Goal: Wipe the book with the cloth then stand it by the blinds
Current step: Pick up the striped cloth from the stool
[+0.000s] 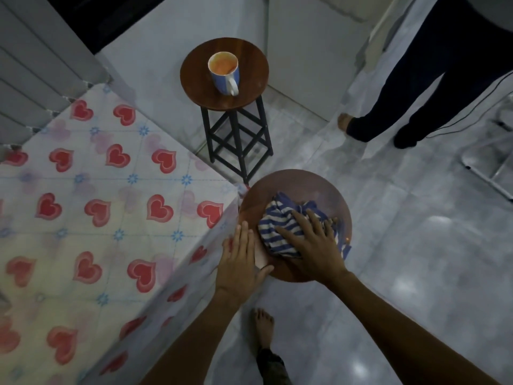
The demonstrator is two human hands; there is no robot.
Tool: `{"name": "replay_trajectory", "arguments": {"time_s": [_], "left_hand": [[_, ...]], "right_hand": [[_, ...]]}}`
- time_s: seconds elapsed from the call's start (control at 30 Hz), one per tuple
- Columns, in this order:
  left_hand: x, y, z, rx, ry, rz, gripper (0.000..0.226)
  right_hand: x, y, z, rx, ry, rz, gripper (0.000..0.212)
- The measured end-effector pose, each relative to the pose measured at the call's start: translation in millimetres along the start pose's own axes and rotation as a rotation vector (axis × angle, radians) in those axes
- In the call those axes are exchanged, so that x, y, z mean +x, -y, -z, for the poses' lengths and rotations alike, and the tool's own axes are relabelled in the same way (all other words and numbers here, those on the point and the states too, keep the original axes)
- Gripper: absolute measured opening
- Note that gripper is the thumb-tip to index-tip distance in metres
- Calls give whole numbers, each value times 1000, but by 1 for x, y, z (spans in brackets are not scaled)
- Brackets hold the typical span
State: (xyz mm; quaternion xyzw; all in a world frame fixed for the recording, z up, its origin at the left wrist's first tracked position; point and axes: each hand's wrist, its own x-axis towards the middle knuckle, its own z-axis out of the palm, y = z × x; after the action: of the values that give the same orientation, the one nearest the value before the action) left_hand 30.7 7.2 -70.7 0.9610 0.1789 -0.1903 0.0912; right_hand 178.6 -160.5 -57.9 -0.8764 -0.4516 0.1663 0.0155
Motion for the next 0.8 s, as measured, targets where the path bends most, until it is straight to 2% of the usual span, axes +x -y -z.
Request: {"name": "replay_trajectory", "arguments": {"time_s": [0.33, 0.47, 0.5, 0.57, 0.63, 0.67, 0.7, 0.73, 0.8], "left_hand": [[-16, -12, -4, 3, 15, -2, 97], [-29, -7, 20, -44, -43, -12, 92], [-34, -4, 32, -74, -92, 0, 90], [-47, 11, 57, -131, -199, 19, 86], [-66, 37, 82, -138, -302, 68, 81], [-77, 55, 94, -130, -333, 112, 79], [-89, 76, 105, -106, -341, 160, 77], [-102, 98, 115, -68, -344, 204, 75], [-132, 146, 132, -30, -391, 300, 73]], "right_hand": [[3, 8, 10, 112, 24, -76, 57], [7, 18, 43, 370, -89, -169, 49], [8, 29, 62, 475, -129, -145, 45], [15, 56, 100, 703, -199, 22, 35], [25, 90, 138, 714, -252, 98, 28], [29, 108, 153, 699, -249, 131, 14], [35, 129, 164, 735, -274, 188, 14], [43, 149, 170, 791, -321, 246, 24], [54, 203, 189, 874, -325, 235, 30]]}}
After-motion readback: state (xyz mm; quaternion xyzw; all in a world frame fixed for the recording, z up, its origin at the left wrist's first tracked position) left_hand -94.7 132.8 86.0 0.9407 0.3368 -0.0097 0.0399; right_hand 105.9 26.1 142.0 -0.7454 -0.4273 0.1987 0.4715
